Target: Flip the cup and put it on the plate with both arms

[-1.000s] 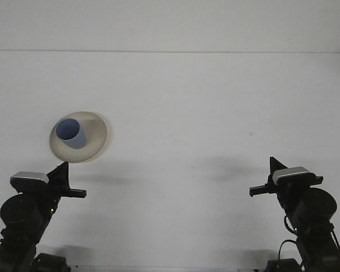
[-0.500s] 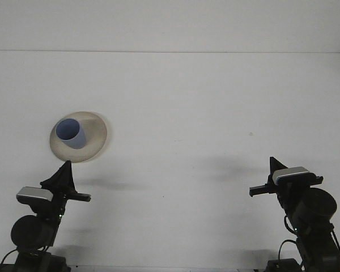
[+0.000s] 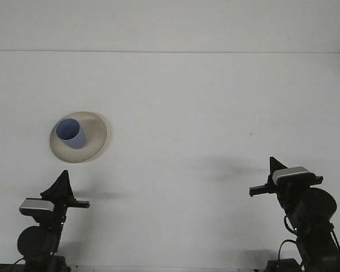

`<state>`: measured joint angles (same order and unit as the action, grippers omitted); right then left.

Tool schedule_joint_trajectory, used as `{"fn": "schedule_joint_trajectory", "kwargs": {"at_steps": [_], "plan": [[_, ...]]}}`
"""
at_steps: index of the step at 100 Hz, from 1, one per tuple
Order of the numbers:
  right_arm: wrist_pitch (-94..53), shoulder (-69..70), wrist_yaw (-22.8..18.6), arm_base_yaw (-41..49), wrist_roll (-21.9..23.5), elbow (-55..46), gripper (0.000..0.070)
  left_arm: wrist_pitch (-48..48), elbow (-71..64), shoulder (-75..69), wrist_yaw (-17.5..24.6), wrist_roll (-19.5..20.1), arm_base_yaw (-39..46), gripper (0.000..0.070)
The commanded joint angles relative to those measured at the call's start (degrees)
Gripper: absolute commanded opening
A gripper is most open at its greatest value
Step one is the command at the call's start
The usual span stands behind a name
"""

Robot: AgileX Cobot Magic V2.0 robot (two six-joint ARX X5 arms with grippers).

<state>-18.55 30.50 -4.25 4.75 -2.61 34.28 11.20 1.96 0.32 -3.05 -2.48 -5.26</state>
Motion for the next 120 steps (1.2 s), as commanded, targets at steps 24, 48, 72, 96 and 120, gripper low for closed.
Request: {"fn": "schedule_joint_trajectory", "kwargs": {"at_steps": [24, 48, 72, 96, 120], "plan": [[0.59, 0.20, 0.20, 0.04, -0.22, 0.24, 0.0000, 0.83, -1.16, -0.13, 0.07, 0.07, 0.04, 0.0012], [0.59, 0.20, 0.20, 0.04, -0.22, 0.24, 0.0000, 0.85, -1.16, -0.13, 0.07, 0.07, 0.04, 0.0012], [0.59, 0.20, 0.20, 0.04, -0.22, 0.24, 0.0000, 0.85, -1.16, -0.13, 0.07, 0.07, 0.04, 0.0012], [4.37, -3.65, 0.24, -0.37, -2.32, -3.23, 0.0000, 0.85, -1.16, -0.13, 0.07, 0.07, 0.04, 0.0012], [17.64, -16.59, 0.24, -2.12, -2.36, -16.83, 0.0000, 0.85, -1.16, -0.13, 0.07, 0.07, 0.04, 0.0012]]}}
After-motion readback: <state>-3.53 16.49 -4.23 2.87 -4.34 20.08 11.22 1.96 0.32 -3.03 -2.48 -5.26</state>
